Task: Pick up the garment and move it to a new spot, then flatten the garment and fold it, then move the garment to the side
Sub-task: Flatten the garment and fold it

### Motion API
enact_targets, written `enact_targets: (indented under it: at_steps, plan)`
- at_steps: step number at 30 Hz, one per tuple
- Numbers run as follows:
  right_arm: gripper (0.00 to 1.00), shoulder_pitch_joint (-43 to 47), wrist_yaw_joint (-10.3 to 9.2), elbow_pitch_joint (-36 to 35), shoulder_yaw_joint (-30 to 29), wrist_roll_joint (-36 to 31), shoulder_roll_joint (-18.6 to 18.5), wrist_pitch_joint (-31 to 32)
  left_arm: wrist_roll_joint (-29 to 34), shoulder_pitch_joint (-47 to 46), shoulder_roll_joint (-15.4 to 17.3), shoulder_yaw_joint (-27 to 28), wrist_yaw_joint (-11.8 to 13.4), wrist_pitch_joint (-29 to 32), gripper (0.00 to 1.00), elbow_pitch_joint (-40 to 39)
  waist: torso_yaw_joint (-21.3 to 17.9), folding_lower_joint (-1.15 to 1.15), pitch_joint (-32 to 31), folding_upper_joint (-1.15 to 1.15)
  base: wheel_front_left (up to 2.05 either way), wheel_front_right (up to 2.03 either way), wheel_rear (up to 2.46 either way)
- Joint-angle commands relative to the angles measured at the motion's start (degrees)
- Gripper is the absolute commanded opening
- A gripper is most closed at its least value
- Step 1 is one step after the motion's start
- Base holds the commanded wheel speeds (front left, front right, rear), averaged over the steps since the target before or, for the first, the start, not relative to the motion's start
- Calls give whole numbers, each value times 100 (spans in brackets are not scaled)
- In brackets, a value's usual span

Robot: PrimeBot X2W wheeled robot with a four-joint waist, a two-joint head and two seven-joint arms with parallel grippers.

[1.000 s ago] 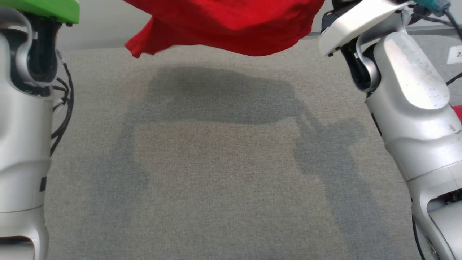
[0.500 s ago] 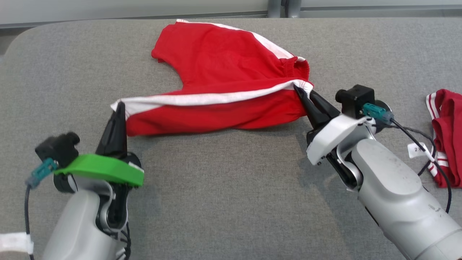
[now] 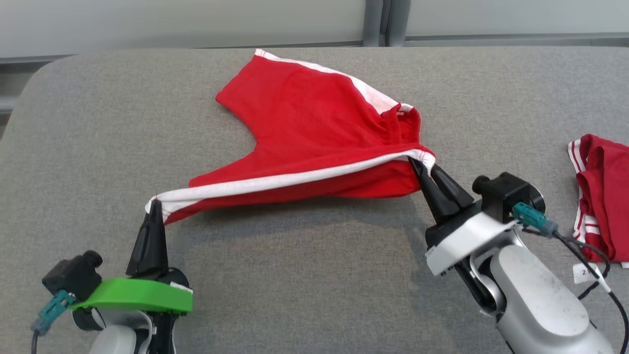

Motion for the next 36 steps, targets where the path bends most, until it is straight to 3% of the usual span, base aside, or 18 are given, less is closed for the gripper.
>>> enact_targets:
  at_steps: [1, 20, 36]
  plan:
    - [0, 240, -8, -114, -92, -90, 19, -18, 114, 203, 23, 19, 59, -24, 0, -86, 35, 0, -145, 18, 0, 0, 0]
    - [0, 2316, -8, -1494, -580, -408, 314, -18, 390, 1917, 116, -21, 562, 32, 0, -1690, 253, 0, -835, 18, 0, 0, 0]
    - [0, 3265, -8, -2583, -625, -411, 61, 44, 653, 2462, 385, 70, 1013, 240, 0, -3290, -255, 0, -818, 18, 0, 0, 0]
